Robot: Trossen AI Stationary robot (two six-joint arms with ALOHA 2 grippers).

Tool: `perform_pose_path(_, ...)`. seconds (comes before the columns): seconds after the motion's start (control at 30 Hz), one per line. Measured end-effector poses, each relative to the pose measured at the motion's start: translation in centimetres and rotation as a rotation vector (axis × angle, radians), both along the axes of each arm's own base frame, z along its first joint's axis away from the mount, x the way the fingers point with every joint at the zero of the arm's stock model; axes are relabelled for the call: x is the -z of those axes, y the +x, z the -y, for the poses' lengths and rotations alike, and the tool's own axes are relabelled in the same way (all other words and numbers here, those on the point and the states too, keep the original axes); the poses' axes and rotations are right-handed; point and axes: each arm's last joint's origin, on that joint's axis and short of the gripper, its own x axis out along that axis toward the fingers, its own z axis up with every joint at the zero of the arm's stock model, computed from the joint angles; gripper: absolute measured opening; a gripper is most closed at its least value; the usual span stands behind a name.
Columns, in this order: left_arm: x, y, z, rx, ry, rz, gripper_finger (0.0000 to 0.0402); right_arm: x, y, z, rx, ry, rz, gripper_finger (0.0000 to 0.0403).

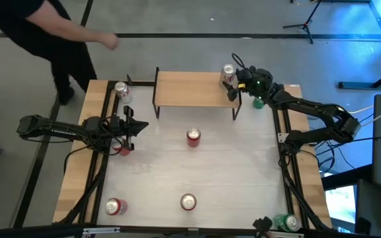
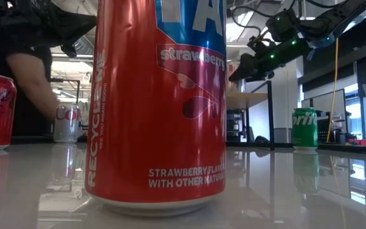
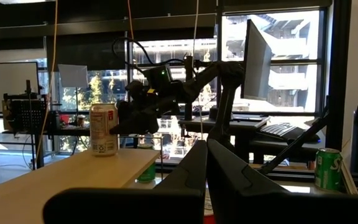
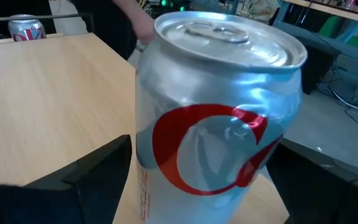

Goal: Place canned beverage on shelf
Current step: Put the right white soda can on the shelf

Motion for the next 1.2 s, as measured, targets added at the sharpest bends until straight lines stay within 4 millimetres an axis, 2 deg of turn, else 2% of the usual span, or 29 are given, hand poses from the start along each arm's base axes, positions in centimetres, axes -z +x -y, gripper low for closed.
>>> perform_pose_path(0.37,0.0,0.0,0.0,-0.008,0.023,-0.003,0.0002,-0.5,0.3,0.3,0.001,-0.045,0.069,0.0356)
perform_pose_path(0.67,-0.1,0.0,0.0,-0.008,0.024,0.002,0.0002,0.3,1.2,1.0,-0.005,-0.057,0.085,0.0354)
perform_pose_path(0.77,-0.1,0.0,0.0,-0.011,0.033,0.005,0.0002,0.5,1.5,1.2,-0.027,-0.063,0.101,0.0336)
perform_pose_path(0.9,-0.1,0.0,0.0,-0.011,0.033,0.006,0.0002,0.6,1.6,1.3,-0.018,-0.069,0.105,0.0291)
perform_pose_path(1.03,-0.1,0.0,0.0,-0.011,0.033,0.006,0.0002,0.6,1.6,1.3,-0.007,-0.07,0.104,0.0289)
perform_pose_path(1.2,-0.1,0.0,0.0,-0.011,0.033,0.006,0.0002,0.1,2.5,0.4,0.131,-0.083,0.067,0.0289)
